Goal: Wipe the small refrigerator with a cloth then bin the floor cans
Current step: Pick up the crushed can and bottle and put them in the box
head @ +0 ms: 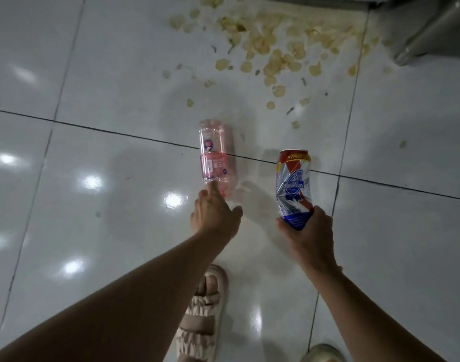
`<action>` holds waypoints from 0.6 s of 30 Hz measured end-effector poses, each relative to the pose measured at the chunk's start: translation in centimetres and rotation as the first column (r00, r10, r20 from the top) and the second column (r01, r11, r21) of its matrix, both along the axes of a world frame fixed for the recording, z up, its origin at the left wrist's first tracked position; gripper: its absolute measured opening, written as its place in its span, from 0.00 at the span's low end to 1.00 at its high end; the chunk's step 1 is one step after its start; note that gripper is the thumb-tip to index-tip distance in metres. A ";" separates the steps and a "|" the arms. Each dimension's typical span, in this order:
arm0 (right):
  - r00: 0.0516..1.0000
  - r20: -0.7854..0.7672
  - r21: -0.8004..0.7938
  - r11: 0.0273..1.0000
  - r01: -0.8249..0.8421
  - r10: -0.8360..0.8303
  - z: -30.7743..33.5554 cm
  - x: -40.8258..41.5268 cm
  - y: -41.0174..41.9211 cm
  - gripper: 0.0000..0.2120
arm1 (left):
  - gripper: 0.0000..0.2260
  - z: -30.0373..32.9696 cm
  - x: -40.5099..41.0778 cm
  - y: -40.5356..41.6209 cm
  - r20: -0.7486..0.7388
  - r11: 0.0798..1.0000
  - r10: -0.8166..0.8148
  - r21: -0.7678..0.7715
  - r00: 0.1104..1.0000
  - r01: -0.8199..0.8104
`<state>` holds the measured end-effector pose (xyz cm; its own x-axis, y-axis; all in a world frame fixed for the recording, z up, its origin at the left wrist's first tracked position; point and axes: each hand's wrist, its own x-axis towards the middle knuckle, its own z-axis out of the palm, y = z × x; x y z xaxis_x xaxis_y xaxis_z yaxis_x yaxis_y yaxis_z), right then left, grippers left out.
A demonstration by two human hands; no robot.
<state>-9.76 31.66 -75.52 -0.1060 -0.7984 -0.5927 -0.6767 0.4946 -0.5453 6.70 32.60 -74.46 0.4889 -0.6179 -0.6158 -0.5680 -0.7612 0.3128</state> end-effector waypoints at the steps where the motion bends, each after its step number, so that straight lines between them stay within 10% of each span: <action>1: 1.000 0.003 -0.008 1.000 0.000 0.000 -0.5 0.9 0.0 0.34 | 0.30 -0.9 1.0 -0.1 0.011 1.000 0.020 0.002 1.000 -0.020; 18: 0.995 0.062 -0.107 0.991 0.083 -0.077 -6.0 3.7 -0.5 0.36 | 0.34 -10.3 2.6 -3.9 -0.006 0.961 0.235 -0.151 0.972 -0.234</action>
<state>-6.09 31.12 -81.51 -0.1403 -0.8491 -0.5093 -0.6031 0.4812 -0.6362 9.29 28.69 -84.73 0.6378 -0.5696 -0.5184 -0.3836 -0.8186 0.4274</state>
